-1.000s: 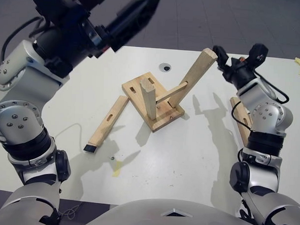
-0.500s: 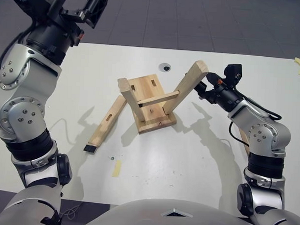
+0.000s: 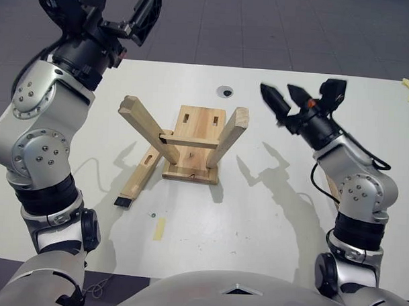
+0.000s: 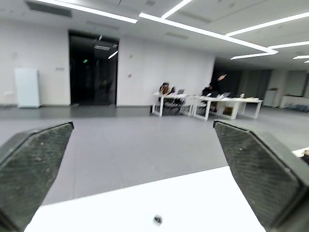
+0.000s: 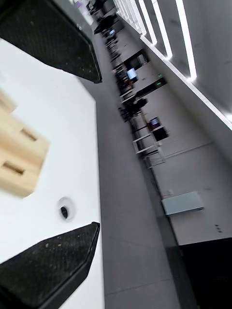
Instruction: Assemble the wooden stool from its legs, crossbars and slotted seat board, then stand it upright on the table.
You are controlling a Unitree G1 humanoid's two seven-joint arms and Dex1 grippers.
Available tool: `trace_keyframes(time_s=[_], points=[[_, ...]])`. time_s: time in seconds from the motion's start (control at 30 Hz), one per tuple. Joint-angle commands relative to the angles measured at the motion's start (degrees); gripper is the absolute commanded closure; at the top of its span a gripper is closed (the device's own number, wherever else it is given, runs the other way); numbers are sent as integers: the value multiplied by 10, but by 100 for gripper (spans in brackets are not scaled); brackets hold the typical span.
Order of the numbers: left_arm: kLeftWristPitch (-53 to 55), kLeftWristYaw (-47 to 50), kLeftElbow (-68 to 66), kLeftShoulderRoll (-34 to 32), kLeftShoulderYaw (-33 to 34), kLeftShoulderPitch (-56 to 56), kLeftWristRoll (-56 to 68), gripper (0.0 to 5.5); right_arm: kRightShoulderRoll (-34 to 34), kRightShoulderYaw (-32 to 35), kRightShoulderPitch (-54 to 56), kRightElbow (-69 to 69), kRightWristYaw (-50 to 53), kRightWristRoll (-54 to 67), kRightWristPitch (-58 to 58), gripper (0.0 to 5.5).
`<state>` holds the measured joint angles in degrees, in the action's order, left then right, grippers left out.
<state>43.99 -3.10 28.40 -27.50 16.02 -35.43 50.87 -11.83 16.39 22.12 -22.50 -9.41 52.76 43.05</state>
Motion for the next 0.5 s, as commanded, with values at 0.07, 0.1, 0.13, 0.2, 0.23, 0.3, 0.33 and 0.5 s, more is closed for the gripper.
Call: trace_keyframes(time_s=[0.07, 0.1, 0.13, 0.2, 0.23, 0.3, 0.33, 0.5], points=[[20, 2, 53, 0, 8, -13, 74, 10, 27, 4, 112, -57, 63, 124, 0, 17], [22, 11, 50, -4, 14, -19, 80, 10, 26, -10, 129, -67, 67, 125, -1, 17], [22, 16, 47, -6, 16, -24, 83, 10, 26, -23, 141, -75, 72, 126, -1, 17], [23, 21, 43, -8, 13, -25, 84, 10, 28, -41, 154, -90, 81, 136, -1, 17], [22, 23, 43, -8, 10, -23, 84, 10, 29, -47, 156, -97, 82, 144, -2, 17], [23, 25, 42, -4, 4, -17, 84, 10, 24, -60, 154, -112, 78, 164, 0, 17], [23, 26, 40, -1, 2, -10, 84, 10, 18, -67, 146, -118, 71, 175, 3, 17], [40, 4, 16, 0, -58, 135, 30, 10, -30, -132, 32, -111, -10, 145, 28, 17]])
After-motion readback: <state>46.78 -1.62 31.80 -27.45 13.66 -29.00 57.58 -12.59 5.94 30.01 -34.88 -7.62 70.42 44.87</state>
